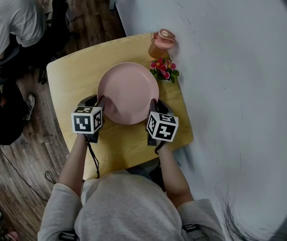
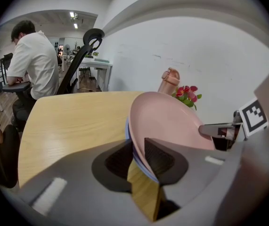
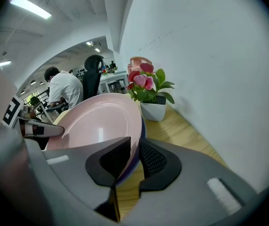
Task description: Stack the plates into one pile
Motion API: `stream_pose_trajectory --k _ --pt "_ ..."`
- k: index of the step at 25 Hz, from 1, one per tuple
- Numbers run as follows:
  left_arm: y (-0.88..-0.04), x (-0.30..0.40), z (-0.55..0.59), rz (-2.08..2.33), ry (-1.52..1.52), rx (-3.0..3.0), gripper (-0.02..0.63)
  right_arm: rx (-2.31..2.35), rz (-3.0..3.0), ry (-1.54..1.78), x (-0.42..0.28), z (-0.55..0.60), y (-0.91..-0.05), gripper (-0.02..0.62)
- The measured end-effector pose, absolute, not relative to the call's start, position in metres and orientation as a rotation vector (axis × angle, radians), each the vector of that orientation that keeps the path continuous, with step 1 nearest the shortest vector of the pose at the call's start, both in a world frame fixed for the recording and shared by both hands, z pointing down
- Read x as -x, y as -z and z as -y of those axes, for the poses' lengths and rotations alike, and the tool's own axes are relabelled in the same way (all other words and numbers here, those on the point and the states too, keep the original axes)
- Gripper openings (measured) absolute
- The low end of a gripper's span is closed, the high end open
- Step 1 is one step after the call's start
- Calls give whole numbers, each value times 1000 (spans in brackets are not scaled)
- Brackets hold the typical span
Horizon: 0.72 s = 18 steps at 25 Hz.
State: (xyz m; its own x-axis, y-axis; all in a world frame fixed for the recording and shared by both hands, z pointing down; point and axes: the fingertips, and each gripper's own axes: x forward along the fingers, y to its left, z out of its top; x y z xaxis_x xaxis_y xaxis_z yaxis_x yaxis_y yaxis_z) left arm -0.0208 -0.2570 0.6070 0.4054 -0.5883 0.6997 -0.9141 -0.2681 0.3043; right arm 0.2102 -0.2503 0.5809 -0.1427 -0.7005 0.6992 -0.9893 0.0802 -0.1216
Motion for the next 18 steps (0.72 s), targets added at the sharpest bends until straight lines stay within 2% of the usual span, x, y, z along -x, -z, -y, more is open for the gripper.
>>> stream_pose_trajectory --k 8,18 --pt "-611 19 258 1256 -639 -2005 167 -1653 1876 -758 -209 250 -581 54" --pt "-589 19 260 1295 -585 -2064 169 -1703 1924 -640 -210 247 -557 64"
